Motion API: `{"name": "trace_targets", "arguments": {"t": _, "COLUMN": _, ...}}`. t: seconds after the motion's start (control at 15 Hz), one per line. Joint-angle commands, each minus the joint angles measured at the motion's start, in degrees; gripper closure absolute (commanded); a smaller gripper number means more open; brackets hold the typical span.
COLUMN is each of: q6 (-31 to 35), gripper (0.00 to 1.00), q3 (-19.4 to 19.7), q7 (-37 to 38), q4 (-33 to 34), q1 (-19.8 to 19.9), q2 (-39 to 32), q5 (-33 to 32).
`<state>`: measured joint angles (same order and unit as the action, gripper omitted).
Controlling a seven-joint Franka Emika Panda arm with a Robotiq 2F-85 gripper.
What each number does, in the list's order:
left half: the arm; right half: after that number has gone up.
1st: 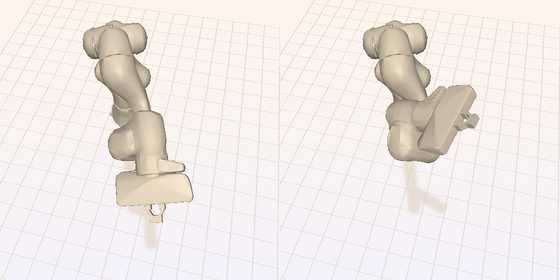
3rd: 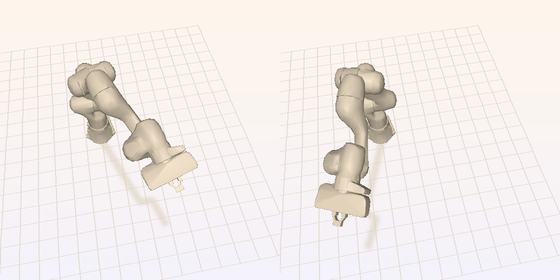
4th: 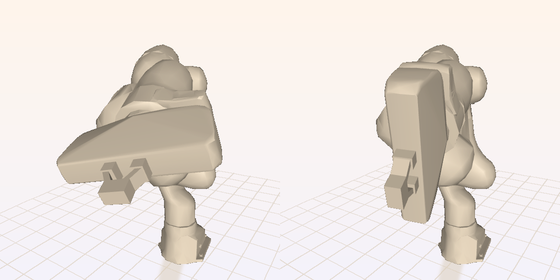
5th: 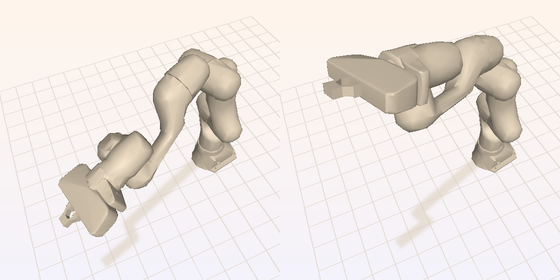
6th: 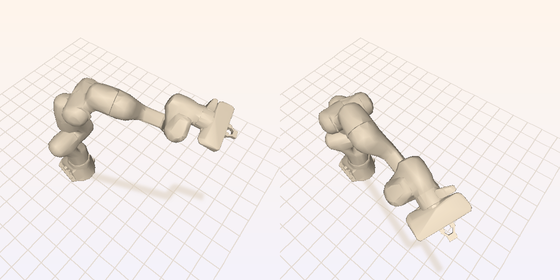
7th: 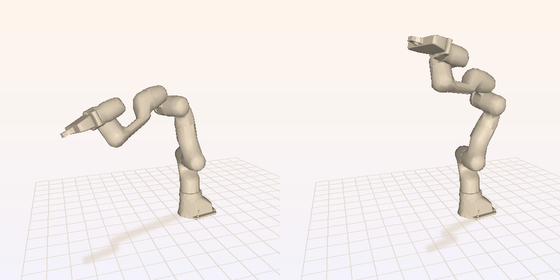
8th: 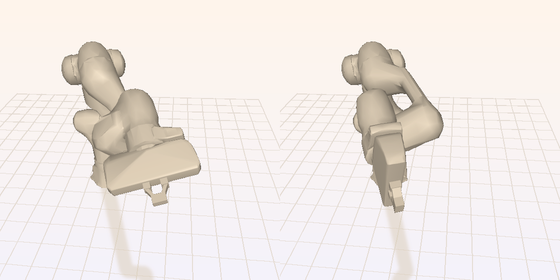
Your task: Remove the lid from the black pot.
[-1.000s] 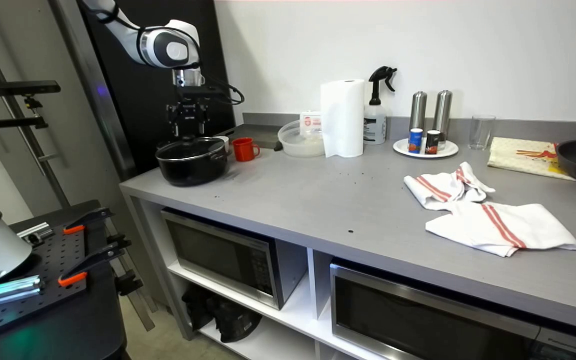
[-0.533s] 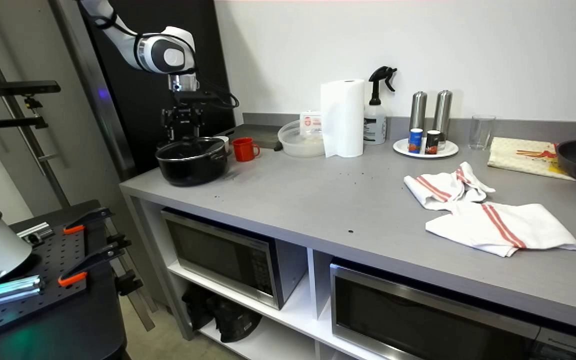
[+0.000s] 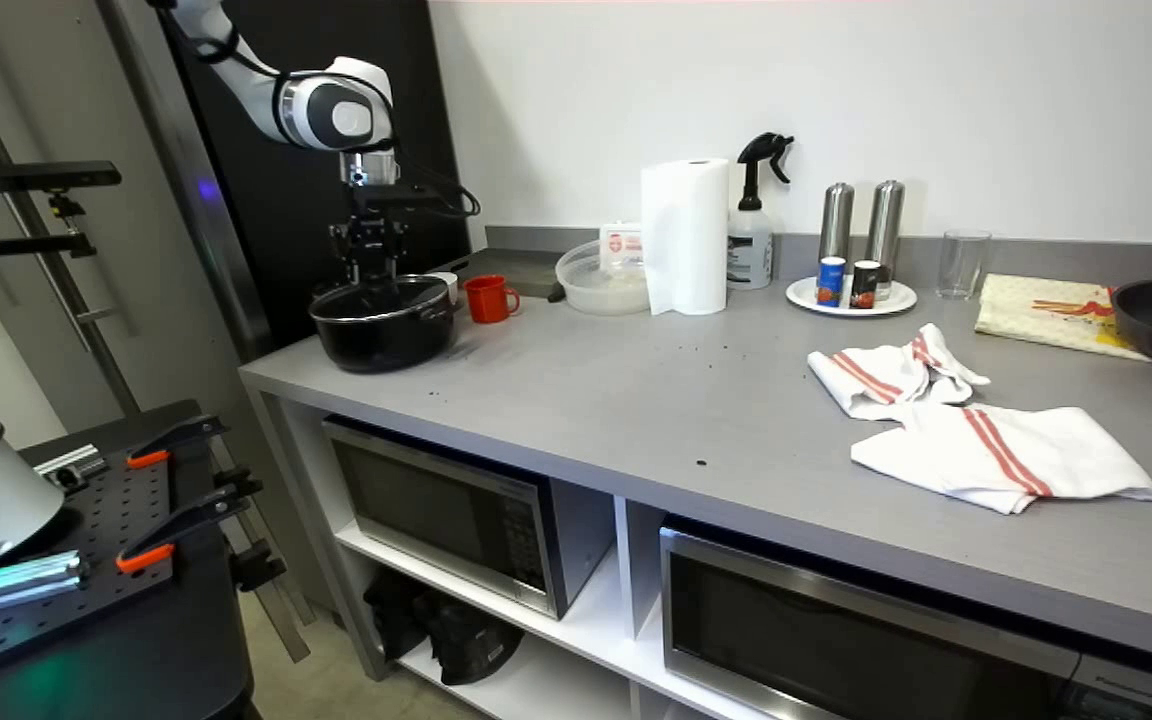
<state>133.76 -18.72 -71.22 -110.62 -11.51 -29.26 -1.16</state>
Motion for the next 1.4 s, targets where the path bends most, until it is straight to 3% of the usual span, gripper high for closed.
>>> {"name": "trace_targets", "arguments": {"t": 0.0, "q6": 0.34, "gripper": 0.62, "q3": -0.09, "q7": -0.86, "q4": 1.51, "q1": -0.3, "q2": -1.21, "q5": -1.43}}
{"name": "trace_targets", "arguments": {"t": 0.13, "q6": 0.38, "gripper": 0.73, "q3": -0.17, "q7": -1.03, "q4": 1.58, "q1": -0.21, "q2": -0.98, "q5": -1.6}}
{"name": "trace_targets", "arguments": {"t": 0.2, "q6": 0.37, "gripper": 0.75, "q3": -0.18, "q7": -1.15, "q4": 1.59, "q1": -0.11, "q2": -1.02, "q5": -1.64}}
{"name": "trace_targets", "arguments": {"t": 1.33, "q6": -1.32, "gripper": 0.75, "q3": 0.3, "q7": 0.82, "q4": 1.41, "q1": -1.1, "q2": 4.89, "q5": -3.95}}
